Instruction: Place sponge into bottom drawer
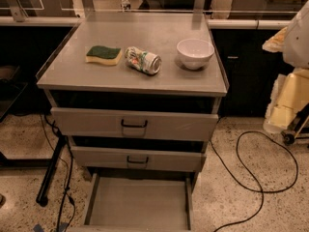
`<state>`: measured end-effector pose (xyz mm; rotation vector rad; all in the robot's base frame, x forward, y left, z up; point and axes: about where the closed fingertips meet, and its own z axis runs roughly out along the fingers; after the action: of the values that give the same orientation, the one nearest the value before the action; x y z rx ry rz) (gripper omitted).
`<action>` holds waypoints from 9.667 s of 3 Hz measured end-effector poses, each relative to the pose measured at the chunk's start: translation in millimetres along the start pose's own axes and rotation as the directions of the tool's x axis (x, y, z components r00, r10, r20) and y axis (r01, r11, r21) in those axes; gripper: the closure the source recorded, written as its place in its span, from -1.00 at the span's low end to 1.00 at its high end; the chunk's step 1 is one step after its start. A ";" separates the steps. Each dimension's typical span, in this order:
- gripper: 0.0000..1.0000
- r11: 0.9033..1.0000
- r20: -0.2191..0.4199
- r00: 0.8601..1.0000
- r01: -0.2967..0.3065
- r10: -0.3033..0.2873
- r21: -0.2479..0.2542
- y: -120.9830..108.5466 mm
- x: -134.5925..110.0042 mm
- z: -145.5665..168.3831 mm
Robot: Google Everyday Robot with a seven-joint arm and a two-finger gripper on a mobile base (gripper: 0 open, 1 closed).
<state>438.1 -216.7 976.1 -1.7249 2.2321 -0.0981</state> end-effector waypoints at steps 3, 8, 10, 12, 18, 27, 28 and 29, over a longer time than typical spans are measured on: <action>-1.00 0.992 -0.037 0.992 0.122 -0.122 -0.017 -21.4 -75.4 3.9; -1.00 0.998 -0.082 0.995 0.054 -0.051 0.032 -132.3 -141.3 47.5; -1.00 0.996 -0.050 0.997 0.055 -0.052 0.063 -143.1 -152.4 46.9; -1.00 0.994 0.017 0.995 0.094 -0.095 0.061 -173.2 -213.8 81.0; -1.00 0.974 0.120 0.968 0.214 -0.222 0.074 -212.7 -356.8 155.1; -1.00 0.971 0.254 0.947 0.223 -0.196 -0.082 -203.7 -404.2 287.4; -1.00 0.971 0.251 0.949 0.221 -0.191 -0.093 -202.4 -401.9 291.1; -0.70 0.971 0.251 0.949 0.220 -0.191 -0.095 -202.3 -401.7 291.7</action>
Offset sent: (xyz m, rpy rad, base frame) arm 0.0411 0.0666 0.0094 -0.0529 0.0466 0.1016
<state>799.9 151.9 832.4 -1.9172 1.9158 0.1947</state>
